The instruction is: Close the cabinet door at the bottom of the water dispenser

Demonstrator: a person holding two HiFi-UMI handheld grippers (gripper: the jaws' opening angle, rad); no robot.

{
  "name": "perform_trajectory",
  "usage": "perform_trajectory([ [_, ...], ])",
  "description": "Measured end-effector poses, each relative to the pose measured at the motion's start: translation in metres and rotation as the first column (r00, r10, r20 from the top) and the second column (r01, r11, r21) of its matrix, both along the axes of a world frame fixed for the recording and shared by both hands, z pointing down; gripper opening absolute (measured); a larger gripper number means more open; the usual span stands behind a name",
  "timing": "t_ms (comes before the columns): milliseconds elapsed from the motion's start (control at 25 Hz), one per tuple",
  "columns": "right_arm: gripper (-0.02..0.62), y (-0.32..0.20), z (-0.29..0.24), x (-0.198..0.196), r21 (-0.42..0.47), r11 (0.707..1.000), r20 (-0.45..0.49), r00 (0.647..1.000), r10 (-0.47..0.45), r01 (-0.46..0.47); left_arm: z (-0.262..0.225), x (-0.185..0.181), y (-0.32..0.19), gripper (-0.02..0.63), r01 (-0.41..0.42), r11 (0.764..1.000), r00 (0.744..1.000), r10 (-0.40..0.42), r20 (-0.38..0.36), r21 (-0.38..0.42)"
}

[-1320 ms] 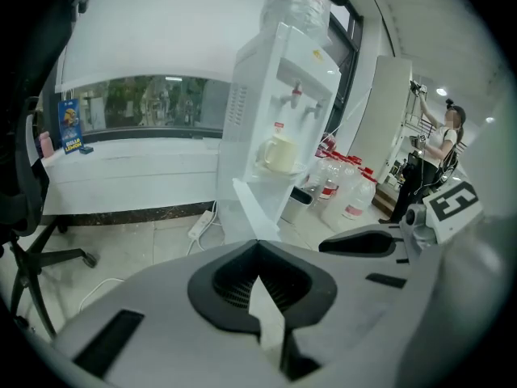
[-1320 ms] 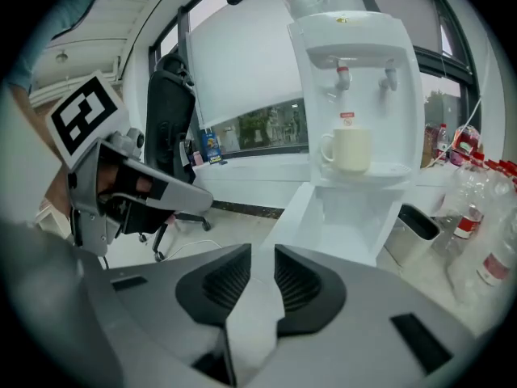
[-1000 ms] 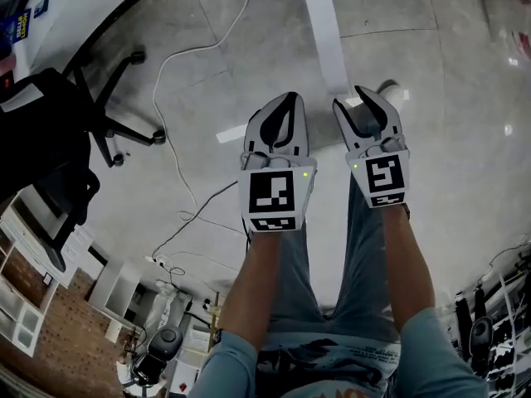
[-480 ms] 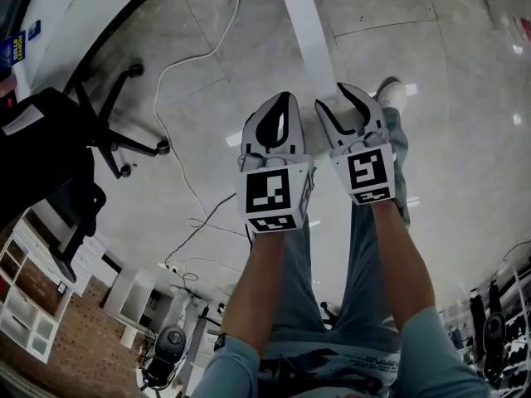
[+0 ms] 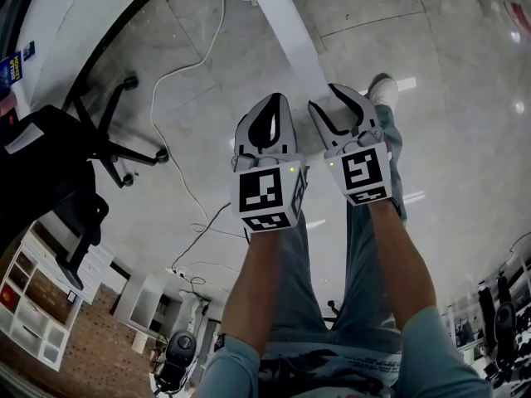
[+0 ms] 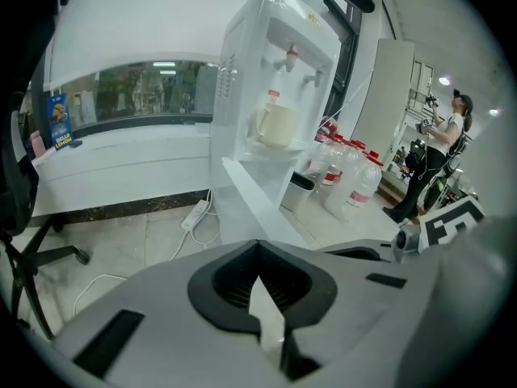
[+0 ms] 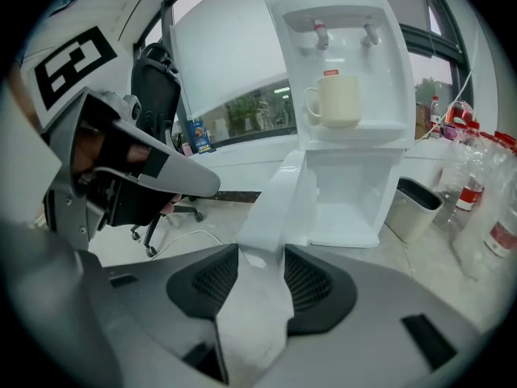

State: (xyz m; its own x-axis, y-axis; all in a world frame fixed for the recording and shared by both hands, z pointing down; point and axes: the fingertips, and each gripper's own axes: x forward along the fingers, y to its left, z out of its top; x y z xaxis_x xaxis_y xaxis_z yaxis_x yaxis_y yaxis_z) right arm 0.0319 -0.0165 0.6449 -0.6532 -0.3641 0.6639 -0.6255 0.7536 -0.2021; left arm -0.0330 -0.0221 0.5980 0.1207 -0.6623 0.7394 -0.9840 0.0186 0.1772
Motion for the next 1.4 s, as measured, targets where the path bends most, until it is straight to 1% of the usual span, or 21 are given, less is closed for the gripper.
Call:
perform_trajectory([
  [240, 0.189, -0.015, -0.002, 0.026, -0.004, 0.999, -0.001, 0.999, 0.045, -0.045, 0.001, 0.019, -0.007, 0.008, -0.023, 1.0, 1.0, 0.023, -0.005, -0.012],
  [400, 0.187, -0.026, -0.001, 0.041, 0.003, 0.998, -0.002, 0.998, 0.058, -0.058, 0.003, 0.029, -0.014, 0.008, -0.038, 0.999, 0.999, 0.038, -0.004, -0.013],
  [600, 0.187, -0.047, -0.001, 0.068, 0.017, 0.995, -0.011, 0.995, 0.101, -0.1, 0.005, 0.047, -0.026, 0.008, -0.063, 0.998, 0.998, 0.063, -0.005, -0.018],
  [800, 0.187, -0.068, -0.001, 0.089, 0.046, 0.994, -0.022, 0.995, 0.101, -0.1, 0.008, 0.068, -0.039, 0.008, -0.092, 0.996, 0.996, 0.091, -0.006, -0.022],
  [920, 0.187, -0.081, -0.002, 0.099, 0.062, 0.993, -0.043, 0.994, 0.099, -0.097, 0.008, 0.077, -0.047, 0.008, -0.102, 0.994, 0.995, 0.102, -0.008, -0.026],
  [1080, 0.189, -0.102, -0.002, 0.109, 0.087, 0.991, -0.048, 0.994, 0.103, -0.098, 0.012, 0.087, -0.058, 0.008, -0.109, 0.994, 0.994, 0.109, -0.008, -0.028],
  [1240, 0.189, -0.127, -0.001, 0.121, 0.107, 0.988, -0.043, 0.993, 0.113, -0.108, 0.013, 0.096, -0.071, 0.008, -0.092, 0.995, 0.996, 0.092, -0.014, -0.024],
  [1400, 0.189, -0.149, -0.002, 0.129, 0.114, 0.989, -0.043, 0.994, 0.102, -0.096, 0.012, 0.109, -0.091, 0.008, -0.085, 0.996, 0.996, 0.085, -0.014, -0.01],
])
